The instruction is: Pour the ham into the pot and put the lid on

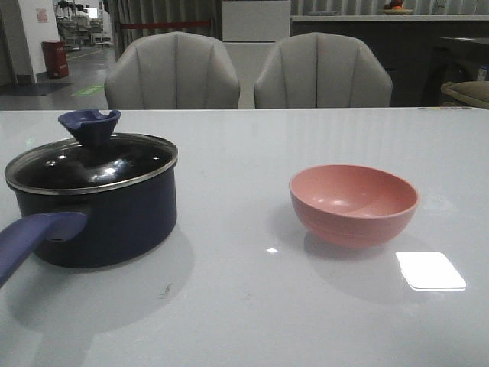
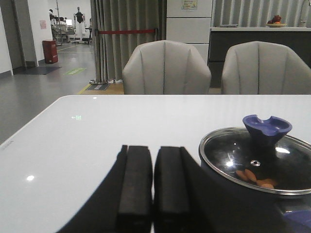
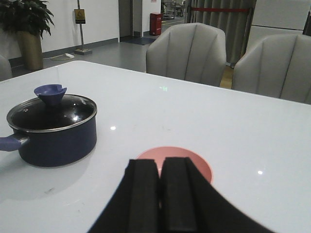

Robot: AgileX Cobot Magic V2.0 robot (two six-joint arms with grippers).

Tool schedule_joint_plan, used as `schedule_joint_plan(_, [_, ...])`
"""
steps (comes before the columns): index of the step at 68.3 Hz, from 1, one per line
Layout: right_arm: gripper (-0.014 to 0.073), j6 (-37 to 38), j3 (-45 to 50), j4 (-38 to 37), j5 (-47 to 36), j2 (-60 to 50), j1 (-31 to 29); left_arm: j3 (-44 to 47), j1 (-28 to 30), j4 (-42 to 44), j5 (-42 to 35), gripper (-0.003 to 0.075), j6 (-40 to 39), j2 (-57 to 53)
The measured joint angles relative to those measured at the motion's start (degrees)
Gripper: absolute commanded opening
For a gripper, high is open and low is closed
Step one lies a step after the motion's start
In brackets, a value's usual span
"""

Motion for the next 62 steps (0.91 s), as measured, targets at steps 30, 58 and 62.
schedule_joint_plan(30, [0.0144,0.0,0.0,0.0,0.0,0.0,0.0,0.0,0.0,0.0,0.0,0.0113,0.0,0.0])
schedule_joint_plan(58, [0.0144,0.0,0.2,0.0,0.0,0.0,0.0,0.0,0.0,0.0,0.0,0.0113,0.0,0.0])
schedule_joint_plan(62, [0.0144,0.0,0.5,-1.3,0.0,-0.3,-0.4,0.0,0.0,0.0,0.0,0.0113,-0.1,0.0])
